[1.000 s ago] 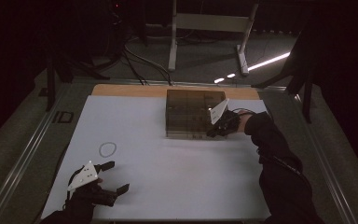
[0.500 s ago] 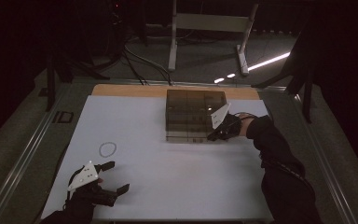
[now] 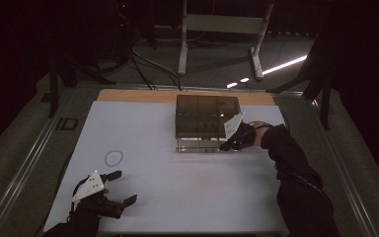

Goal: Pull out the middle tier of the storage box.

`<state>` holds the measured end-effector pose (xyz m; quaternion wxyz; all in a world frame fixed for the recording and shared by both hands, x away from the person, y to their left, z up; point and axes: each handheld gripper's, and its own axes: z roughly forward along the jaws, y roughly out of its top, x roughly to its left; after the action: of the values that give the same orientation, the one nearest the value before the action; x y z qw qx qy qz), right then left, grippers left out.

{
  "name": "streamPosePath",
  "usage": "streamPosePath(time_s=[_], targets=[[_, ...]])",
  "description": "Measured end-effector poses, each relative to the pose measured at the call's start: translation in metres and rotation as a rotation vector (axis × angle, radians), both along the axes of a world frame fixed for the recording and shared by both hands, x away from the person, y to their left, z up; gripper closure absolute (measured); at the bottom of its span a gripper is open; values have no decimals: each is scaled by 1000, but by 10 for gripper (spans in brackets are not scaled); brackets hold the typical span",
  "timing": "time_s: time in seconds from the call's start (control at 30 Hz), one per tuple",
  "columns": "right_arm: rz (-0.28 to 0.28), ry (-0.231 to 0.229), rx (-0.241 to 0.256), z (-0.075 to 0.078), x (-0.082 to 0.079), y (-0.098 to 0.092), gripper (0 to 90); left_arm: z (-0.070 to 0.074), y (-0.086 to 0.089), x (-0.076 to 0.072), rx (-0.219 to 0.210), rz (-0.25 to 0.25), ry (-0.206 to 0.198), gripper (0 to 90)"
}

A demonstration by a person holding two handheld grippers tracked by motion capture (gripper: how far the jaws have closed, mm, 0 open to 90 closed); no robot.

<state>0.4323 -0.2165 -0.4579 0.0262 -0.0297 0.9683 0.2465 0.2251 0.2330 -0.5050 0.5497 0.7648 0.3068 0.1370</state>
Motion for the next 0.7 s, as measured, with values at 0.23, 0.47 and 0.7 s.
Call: streamPosePath(time_s=[0.23,0.47,0.7], targets=[[-5,2,-2,0,0,0,890,0,0,0,0,0,1,10],[-13,0,-1,0,-1,0,890,0,0,0,-1,-1,1,10],[-18,4,7,-1,-1,0,889,0,0,0,-4,-7,2,10]])
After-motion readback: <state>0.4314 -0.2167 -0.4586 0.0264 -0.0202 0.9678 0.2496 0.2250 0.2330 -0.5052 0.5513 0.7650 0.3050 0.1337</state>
